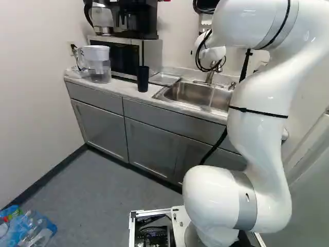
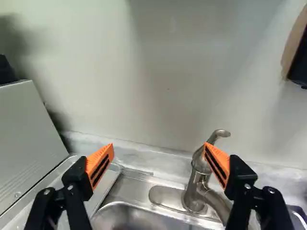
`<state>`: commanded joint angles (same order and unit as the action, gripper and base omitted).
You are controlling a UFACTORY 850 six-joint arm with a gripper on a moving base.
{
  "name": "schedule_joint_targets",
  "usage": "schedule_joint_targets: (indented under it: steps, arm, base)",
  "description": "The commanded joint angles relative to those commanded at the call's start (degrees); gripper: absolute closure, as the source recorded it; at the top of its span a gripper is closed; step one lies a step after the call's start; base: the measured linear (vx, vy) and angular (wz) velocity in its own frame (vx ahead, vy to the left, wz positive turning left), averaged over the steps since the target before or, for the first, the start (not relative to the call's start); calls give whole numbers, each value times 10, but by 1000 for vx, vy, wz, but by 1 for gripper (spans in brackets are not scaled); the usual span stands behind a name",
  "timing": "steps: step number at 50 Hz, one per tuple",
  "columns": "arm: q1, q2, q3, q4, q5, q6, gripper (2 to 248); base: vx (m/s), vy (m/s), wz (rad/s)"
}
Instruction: Rinse the cup and place it in the tray
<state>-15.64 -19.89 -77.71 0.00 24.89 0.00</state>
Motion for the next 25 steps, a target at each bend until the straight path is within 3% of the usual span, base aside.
schedule_joint_targets:
  steps: [25]
  arm:
    - [17, 70, 80, 0, -28, 0, 3]
  base:
    - [0, 0, 0]
